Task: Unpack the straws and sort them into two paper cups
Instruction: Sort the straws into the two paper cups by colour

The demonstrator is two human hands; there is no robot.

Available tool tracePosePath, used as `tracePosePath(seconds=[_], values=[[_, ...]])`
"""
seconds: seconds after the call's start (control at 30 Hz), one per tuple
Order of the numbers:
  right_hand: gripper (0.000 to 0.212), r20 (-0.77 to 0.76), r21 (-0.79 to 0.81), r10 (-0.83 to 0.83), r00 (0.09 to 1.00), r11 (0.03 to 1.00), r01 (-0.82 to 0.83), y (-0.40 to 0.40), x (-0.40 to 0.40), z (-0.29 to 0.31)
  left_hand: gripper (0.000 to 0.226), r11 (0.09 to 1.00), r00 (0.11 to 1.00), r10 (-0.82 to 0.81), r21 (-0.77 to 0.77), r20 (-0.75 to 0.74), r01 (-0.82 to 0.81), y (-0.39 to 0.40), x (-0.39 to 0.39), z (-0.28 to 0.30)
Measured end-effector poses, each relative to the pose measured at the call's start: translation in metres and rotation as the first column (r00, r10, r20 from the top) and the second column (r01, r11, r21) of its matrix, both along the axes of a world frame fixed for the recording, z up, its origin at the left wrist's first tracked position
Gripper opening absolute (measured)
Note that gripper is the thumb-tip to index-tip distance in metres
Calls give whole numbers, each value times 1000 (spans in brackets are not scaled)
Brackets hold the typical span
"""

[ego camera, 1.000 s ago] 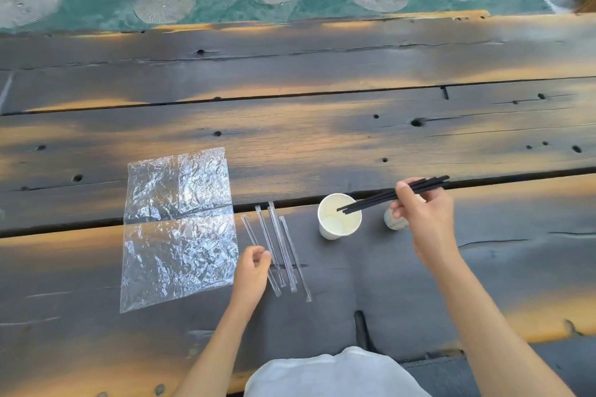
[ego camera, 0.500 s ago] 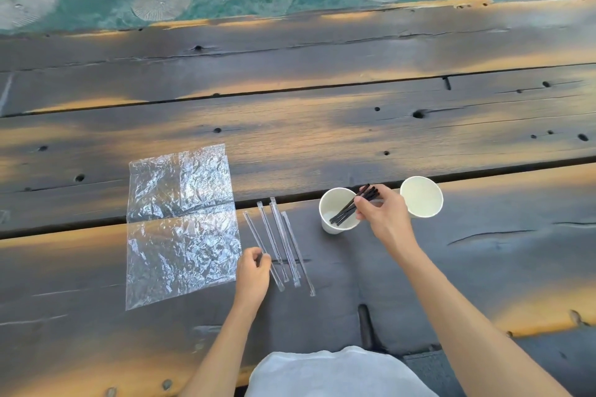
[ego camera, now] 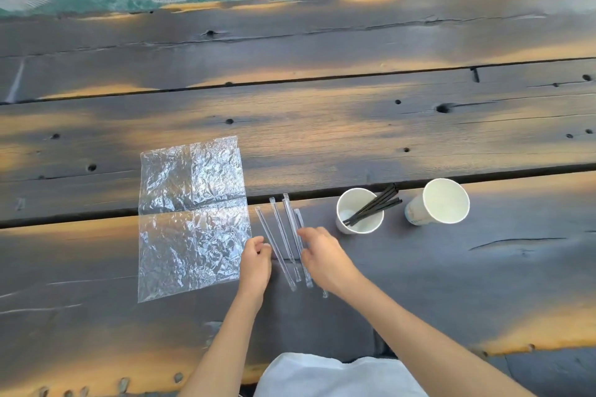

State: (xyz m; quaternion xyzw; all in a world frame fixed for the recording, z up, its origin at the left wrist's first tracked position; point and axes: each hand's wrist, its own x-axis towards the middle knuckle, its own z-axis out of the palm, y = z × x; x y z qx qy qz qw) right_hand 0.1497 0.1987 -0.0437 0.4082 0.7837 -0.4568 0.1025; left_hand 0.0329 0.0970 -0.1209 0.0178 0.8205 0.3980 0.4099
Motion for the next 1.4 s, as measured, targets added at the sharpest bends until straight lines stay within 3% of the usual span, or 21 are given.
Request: tracePosePath(seconds=[0.1,0.17,0.37,0.5,0.6,0.73,0.93,1.1,1.17,1.27,1.33,1.4], values=[[31,181,-51,-65,981,996,75,7,-22,-32,36,999,998,38,-13,45,-38,5,-4,-4],[30,217,-79,-123,968,987,143,14,-33,-47,39,998,996,63,-3,62,-63,12,-4,-2],[14,169,-166,-238,956,950,266,16,-48,-71,27,996,989,78,19,129,-81,34,1,3],[18,134,-262,-292,947,911,318,8,-49,-79,22,999,999,-21,-33,33,22,33,9,-10],[17,100,-311,-337,936,883,351,7,-45,-81,23,1000,1000,0,-18,4,0,33,11,-2],[16,56,-407,-365,929,841,355,9,-38,-74,25,999,996,38,30,83,-41,29,9,3],[11,-67,-451,-397,915,830,327,11,-31,-59,2,987,983,-18,159,181,-11,15,3,6],[12,-135,-404,-348,928,874,269,14,-21,-38,13,963,960,-49,268,274,-27,7,-2,13],[12,-160,-302,-292,943,924,234,18,-14,-27,16,970,971,-54,243,234,-4,7,2,13],[13,-187,-176,-251,950,960,219,23,10,-6,35,976,983,-184,124,12,181,11,17,4],[16,-238,-145,-275,932,958,246,27,30,10,59,930,918,-364,3,-160,369,18,28,1],[14,-317,-141,-360,877,933,332,33,55,32,78,838,791,-543,-110,-282,535,26,41,-1]])
